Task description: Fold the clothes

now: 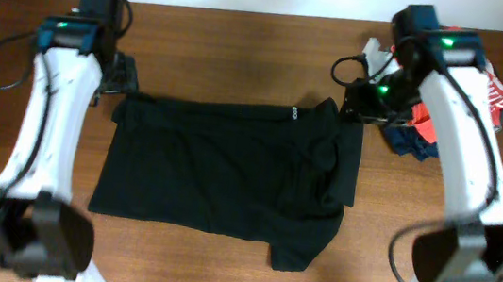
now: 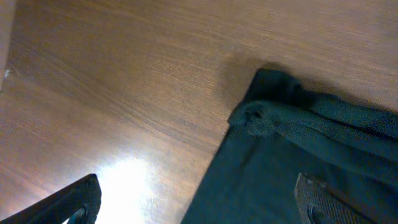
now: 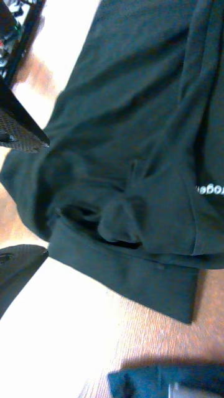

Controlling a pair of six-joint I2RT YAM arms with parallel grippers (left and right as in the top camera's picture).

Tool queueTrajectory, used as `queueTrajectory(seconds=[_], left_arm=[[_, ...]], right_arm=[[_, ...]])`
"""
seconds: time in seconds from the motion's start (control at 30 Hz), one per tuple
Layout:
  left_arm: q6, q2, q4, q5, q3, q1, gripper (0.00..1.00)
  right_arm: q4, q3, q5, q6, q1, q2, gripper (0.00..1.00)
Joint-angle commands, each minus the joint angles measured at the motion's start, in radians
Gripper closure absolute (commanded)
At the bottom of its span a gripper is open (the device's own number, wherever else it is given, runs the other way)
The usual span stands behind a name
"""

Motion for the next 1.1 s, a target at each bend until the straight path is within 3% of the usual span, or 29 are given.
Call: queueTrajectory(seconds=[0.0,0.23,0.5,0.83,1.07], left_arm=[[-0.003,-0.082,-0.035,0.083,0.012,0.007,0.01],[-0.074,-0.185,-0.150,0.113,0.012,0.007,0.01],[-0.087,-0.212,-0.218,0.190,-0.027,0.007,0.01],[-0.097,-0.219,-0.127,0.222,-0.332,0.007,0.01],[-0.097,-0.238,-0.018,0.226,-0.546,0.007,0.01]], right_arm=[[-0.036,0.023,0.010,-0.003,-0.003,-0.092,0.46],[-0.184,0.022,0.101,0.042,0.001,-0.208,0.46],[-0.156,-0.163,0.164,0.187,0.135,-0.331,0.46],[0.128,-0.657,0.134,0.365,0.317,-0.362,0.45],[0.327,-0.900,0.068,0.449,0.426,-0.362,0.44]])
